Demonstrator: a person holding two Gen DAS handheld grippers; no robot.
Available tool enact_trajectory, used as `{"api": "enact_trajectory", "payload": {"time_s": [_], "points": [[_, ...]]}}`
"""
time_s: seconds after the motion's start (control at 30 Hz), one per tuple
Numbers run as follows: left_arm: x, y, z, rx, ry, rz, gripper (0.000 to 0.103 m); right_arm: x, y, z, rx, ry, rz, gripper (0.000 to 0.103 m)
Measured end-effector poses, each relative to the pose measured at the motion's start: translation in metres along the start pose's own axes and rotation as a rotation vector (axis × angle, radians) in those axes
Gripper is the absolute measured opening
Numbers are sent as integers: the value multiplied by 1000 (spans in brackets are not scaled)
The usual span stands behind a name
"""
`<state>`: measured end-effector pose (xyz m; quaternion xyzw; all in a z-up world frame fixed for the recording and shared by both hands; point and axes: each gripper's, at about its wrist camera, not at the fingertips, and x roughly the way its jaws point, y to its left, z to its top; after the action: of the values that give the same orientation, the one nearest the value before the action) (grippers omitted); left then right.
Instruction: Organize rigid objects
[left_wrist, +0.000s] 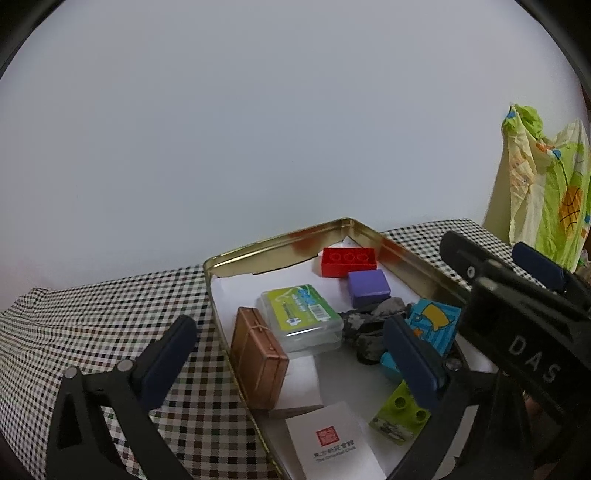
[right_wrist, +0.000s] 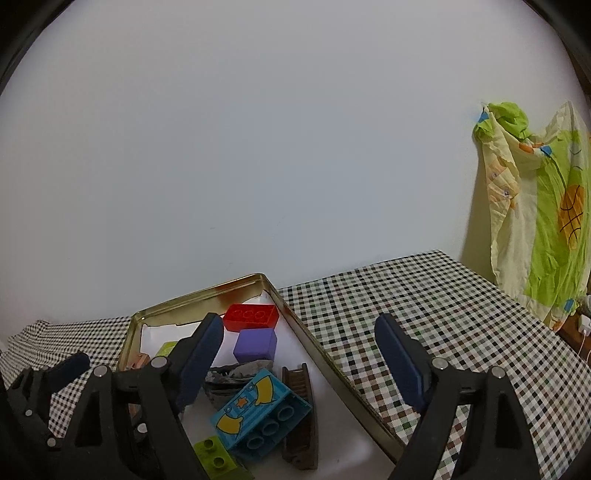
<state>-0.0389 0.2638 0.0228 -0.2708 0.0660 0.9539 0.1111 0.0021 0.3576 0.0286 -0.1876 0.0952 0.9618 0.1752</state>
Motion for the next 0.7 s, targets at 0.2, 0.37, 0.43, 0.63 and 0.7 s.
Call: {"api": "enact_trajectory", "payload": {"time_s": [0.2, 0.37, 0.43, 0.63, 0.7], "points": [[-3, -1, -3, 9, -6, 34, 102, 2, 1, -2, -9, 7, -9, 86], [-8, -4, -8, 43, -32, 72, 102, 2, 1, -5, -2, 12, -8, 86], [-10, -4, -12, 46, -35, 79, 102, 2, 3, -7, -9, 12, -8, 86], [-18, -3, -19, 55, -54, 72, 102, -2, 10, -12, -35, -10, -3, 86], [-21, 0, -20, 42, -67, 69, 102, -3, 11, -14, -38, -20, 1, 86]]}}
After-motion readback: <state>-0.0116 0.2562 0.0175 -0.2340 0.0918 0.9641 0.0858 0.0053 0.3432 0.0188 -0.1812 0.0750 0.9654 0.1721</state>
